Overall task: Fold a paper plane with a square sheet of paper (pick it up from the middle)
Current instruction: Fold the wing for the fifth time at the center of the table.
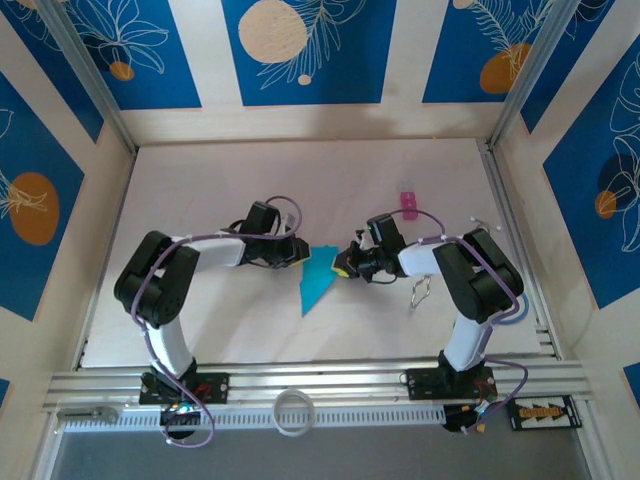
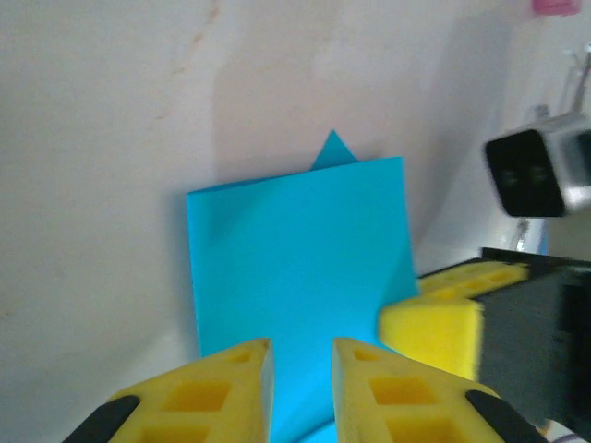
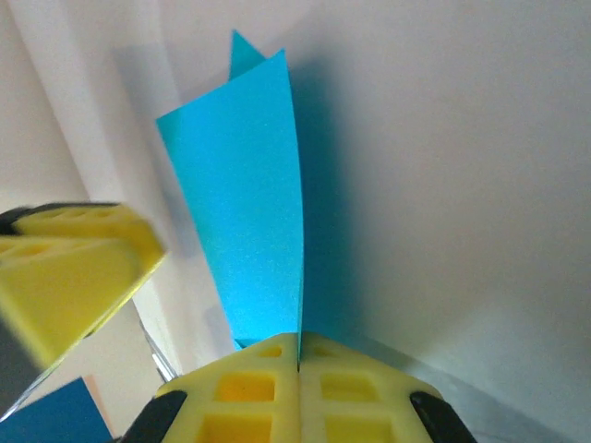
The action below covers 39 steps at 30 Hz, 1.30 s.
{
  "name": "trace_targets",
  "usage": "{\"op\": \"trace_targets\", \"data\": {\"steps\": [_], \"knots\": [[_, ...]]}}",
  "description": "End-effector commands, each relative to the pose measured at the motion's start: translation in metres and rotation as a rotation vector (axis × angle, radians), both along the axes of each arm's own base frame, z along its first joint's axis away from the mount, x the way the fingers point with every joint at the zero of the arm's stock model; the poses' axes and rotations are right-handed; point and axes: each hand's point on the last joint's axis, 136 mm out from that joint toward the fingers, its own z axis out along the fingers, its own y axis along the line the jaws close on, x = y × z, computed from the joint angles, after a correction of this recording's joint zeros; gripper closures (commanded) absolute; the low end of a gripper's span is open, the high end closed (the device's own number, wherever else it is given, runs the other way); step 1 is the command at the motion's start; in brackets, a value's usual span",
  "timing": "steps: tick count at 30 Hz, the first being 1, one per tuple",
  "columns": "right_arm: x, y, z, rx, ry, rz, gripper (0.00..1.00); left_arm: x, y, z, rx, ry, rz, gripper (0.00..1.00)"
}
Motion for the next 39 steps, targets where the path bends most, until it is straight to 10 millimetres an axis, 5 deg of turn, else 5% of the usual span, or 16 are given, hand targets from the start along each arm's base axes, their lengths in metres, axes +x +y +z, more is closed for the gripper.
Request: {"op": "trace_targets", "data": {"steps": [1, 5, 23, 31, 39], "knots": [[0.000, 0.001, 0.005, -0.011, 0.013, -0.058, 0.98, -0.013, -0.011, 0.011, -0.049, 0.041, -0.019, 0.78], [-0.003, 0.002, 0.003, -0.042, 0.020, -0.083, 0.98, -0.024, -0.017, 0.003, -0.027, 0.068, -0.037, 0.80], [-0.010, 0.009, 0.005, -0.020, 0.018, -0.061, 0.95, -0.041, 0.012, -0.054, 0.154, 0.127, -0.015, 0.93], [-0.009, 0.013, 0.008, 0.002, -0.010, 0.013, 0.81, -0.047, 0.013, -0.061, 0.156, 0.122, -0.052, 0.95], [-0.005, 0.011, 0.009, 0.035, -0.020, 0.059, 0.79, -0.046, 0.011, -0.061, 0.147, 0.116, -0.064, 0.95]]}}
